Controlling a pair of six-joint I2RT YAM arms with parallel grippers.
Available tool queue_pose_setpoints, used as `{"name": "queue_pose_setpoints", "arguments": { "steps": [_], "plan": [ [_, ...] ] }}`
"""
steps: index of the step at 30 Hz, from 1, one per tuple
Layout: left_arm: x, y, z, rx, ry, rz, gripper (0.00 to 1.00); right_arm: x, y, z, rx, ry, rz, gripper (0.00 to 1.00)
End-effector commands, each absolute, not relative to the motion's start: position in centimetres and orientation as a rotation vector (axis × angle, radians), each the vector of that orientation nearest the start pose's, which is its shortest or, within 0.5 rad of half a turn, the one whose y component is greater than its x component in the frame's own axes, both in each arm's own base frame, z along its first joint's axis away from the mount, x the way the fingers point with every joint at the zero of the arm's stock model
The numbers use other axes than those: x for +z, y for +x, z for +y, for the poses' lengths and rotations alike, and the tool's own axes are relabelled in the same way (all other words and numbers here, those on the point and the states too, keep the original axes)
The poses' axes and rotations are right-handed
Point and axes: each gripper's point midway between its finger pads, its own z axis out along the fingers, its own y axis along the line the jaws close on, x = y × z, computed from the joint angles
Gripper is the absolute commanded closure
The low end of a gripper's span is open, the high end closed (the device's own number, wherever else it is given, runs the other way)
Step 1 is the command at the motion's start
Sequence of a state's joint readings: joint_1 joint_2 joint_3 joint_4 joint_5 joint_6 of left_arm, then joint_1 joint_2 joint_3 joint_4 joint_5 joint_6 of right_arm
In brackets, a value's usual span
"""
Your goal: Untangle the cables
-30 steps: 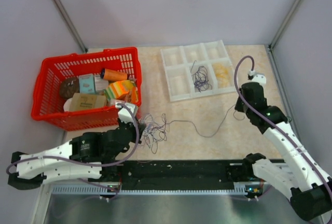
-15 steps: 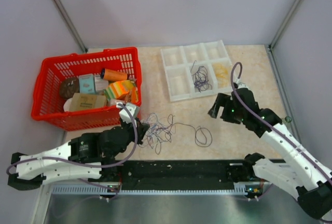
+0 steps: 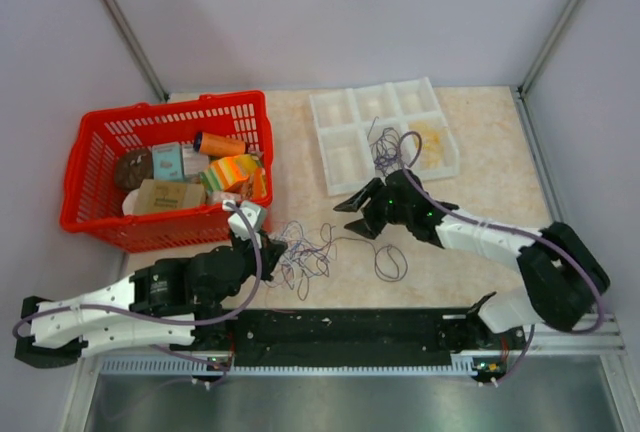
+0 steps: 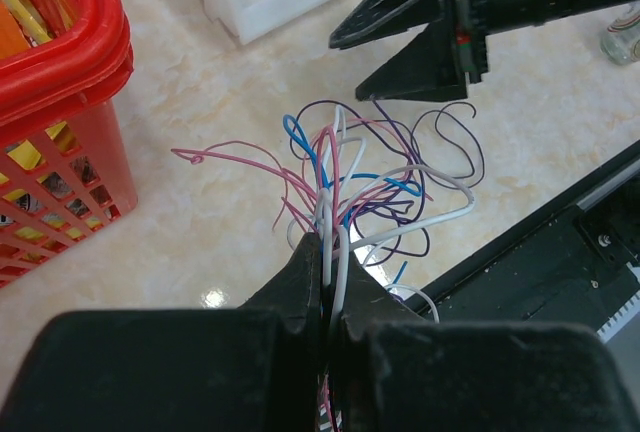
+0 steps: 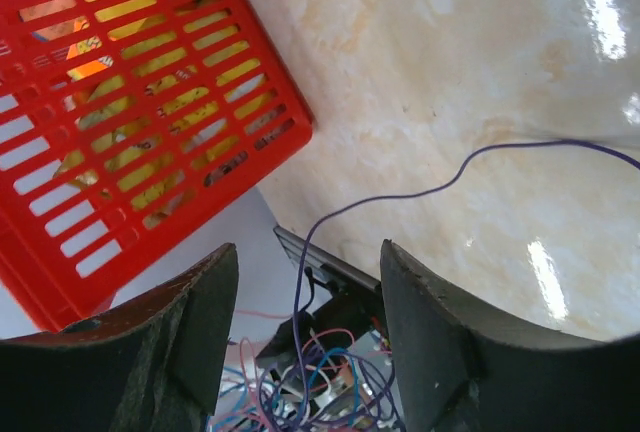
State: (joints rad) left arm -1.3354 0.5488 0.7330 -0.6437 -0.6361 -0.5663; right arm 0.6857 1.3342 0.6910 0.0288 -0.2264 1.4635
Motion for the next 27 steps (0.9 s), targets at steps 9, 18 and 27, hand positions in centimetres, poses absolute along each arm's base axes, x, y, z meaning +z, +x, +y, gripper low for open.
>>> {"name": "queue_pose_setpoints", "arguments": {
  "steps": [9,18,27],
  "plan": [
    [22.8,13.5,-18.3,-0.630,0.325,1.929,1.00,15.3,24.3,39.0,1.700,0.843,2.450,0.47],
    [22.3,13.6,-17.8,-0.616,0.307,1.936,1.00,14.3,24.5,37.3,1.643,0.863,2.422,1.00],
    [19.8,14.5,-15.7,-0.470,0.186,2.006,1.00,18.0,31.5,18.2,0.700,0.637,2.221,1.00]
  ]
}}
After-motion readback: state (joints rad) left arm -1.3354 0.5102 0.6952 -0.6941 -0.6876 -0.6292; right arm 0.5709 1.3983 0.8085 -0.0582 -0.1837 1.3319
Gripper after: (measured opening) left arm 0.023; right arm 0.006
